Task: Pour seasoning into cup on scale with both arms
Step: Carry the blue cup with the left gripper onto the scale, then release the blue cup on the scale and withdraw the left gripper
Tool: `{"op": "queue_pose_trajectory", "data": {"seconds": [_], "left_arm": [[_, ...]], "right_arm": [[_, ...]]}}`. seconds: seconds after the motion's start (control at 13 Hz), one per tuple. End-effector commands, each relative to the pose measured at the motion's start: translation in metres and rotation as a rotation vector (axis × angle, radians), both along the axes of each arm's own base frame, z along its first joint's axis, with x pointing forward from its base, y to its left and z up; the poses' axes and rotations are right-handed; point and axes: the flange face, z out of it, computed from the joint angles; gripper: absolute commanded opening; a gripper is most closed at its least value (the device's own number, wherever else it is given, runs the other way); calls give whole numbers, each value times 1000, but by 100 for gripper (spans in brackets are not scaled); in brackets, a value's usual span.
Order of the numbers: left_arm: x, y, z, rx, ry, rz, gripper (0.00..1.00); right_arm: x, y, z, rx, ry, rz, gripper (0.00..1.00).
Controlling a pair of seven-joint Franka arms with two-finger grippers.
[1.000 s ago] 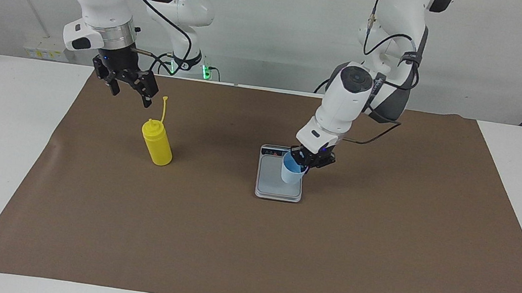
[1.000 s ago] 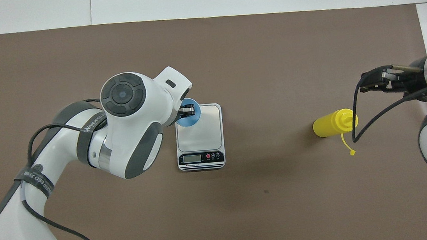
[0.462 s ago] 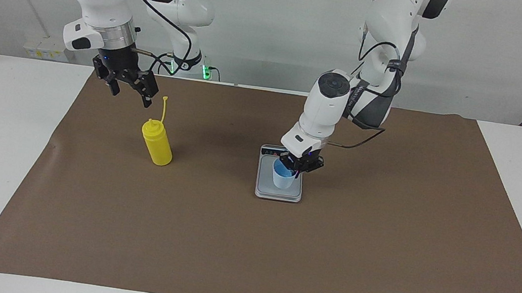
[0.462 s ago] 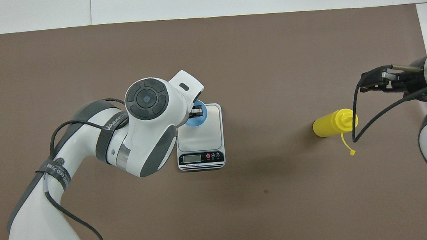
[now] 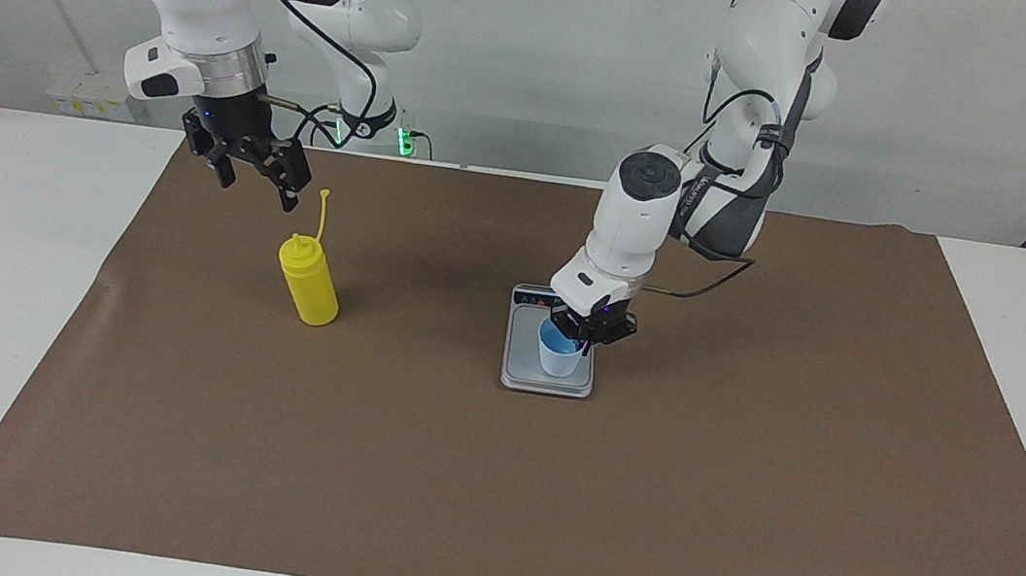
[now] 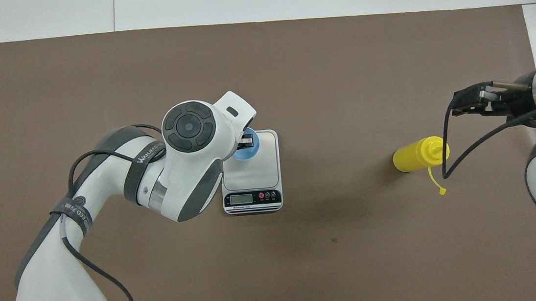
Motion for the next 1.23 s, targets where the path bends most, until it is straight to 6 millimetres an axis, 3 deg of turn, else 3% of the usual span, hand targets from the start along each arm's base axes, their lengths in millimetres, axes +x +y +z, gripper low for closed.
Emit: {"op": "queue_pose_trajectory", "data": {"seconds": [0.0, 0.08, 0.23, 0.31, 0.54, 0.77, 1.15], "left_arm": [[-3, -2, -2, 8, -21, 2, 91], [-3, -1, 0, 10, -20, 4, 100], [2, 8, 14, 8, -31, 20, 100], [8, 24, 31, 7, -42, 43, 100], [22, 82, 84, 21, -63, 68, 100], [28, 139, 118, 62, -34, -19, 100], [28, 247, 150, 64, 30, -128, 100]], "right_arm": [[0, -2, 0, 1, 11, 14, 100], [0, -2, 0, 1, 10, 14, 100], [0, -2, 0, 1, 10, 14, 100], [0, -2, 0, 1, 10, 14, 100], [0, -2, 0, 1, 11, 14, 100], [0, -2, 0, 1, 10, 14, 100], [0, -2, 0, 1, 10, 14, 100]]}}
